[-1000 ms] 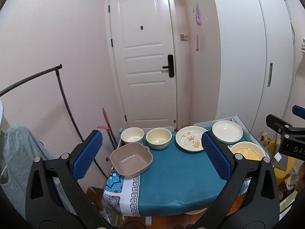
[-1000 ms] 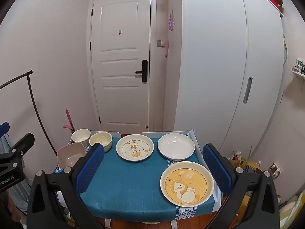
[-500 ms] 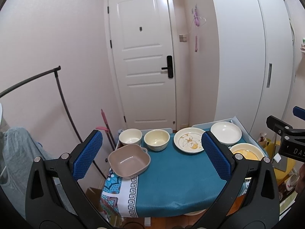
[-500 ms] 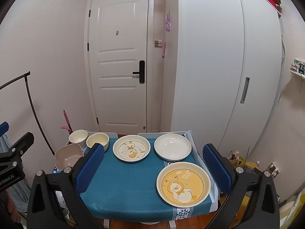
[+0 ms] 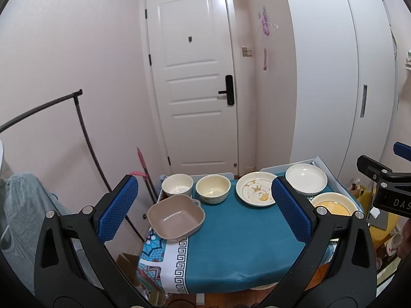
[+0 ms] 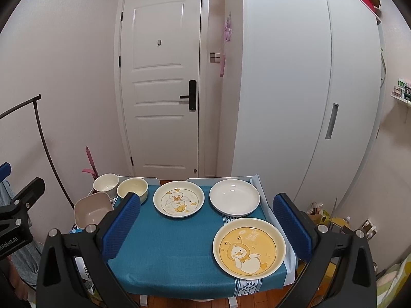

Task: Organize plates and bowls

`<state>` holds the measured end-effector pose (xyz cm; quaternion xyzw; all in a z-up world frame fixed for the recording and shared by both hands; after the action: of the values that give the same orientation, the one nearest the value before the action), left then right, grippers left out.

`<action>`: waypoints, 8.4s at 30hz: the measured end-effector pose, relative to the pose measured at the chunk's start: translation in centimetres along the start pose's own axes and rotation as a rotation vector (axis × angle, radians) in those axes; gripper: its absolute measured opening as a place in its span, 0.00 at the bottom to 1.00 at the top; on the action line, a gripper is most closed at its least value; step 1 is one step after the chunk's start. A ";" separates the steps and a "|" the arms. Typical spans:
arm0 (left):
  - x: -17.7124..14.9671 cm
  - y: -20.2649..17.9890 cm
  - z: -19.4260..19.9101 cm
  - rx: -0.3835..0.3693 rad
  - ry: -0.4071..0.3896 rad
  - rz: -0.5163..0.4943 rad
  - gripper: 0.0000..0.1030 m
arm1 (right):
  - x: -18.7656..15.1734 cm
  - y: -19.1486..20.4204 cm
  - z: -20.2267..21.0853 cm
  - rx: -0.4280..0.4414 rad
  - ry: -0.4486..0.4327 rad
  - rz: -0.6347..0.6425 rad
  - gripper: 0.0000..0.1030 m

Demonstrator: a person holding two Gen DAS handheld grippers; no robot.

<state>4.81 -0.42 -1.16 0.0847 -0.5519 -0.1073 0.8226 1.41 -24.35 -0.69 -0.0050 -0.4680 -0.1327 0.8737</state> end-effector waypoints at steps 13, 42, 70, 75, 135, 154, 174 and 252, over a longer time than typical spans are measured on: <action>0.0 0.1 0.1 0.003 0.000 -0.001 1.00 | 0.2 0.4 -0.4 0.002 0.004 0.008 1.00; 0.6 0.0 0.2 -0.015 -0.005 -0.010 1.00 | 0.1 0.2 -0.5 0.000 0.001 0.002 1.00; -5.8 -24.4 -24.4 -0.656 0.542 -0.147 0.98 | -9.8 -21.3 -18.8 -0.042 0.498 -0.302 0.83; -9.0 -28.3 -27.2 -0.719 0.650 -0.178 0.79 | -13.2 -23.7 -21.8 -0.011 0.601 -0.371 0.61; -15.3 -10.4 -26.8 -0.394 0.761 0.072 0.18 | -14.3 -3.2 -28.2 0.474 0.825 -0.062 0.12; -22.6 -2.8 -27.2 -0.338 0.820 0.186 0.18 | -18.9 6.6 -31.5 0.501 0.945 0.113 0.12; -22.2 -3.7 -28.3 -0.364 0.820 0.185 0.55 | -18.9 6.6 -31.7 0.490 0.941 0.105 0.14; -4.6 -34.4 -50.5 -0.838 0.718 -0.137 0.16 | -10.6 -19.7 -39.1 -0.012 0.574 -0.548 0.14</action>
<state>47.05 -31.20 -33.16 -0.1828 -0.1403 -0.3354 0.9135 23.10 -46.13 -33.59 0.1522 -0.1877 -0.3595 0.9013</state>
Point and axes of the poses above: each gripper's, at about its wrist camera, not at the fingertips, and z roughly against the way its jaws point, y to its left, x to its top, the point moved 4 cm from there along -z, roughly the way its jaws point, and after that the axes turned 10 degrees about -z, right-handed, at the moved point
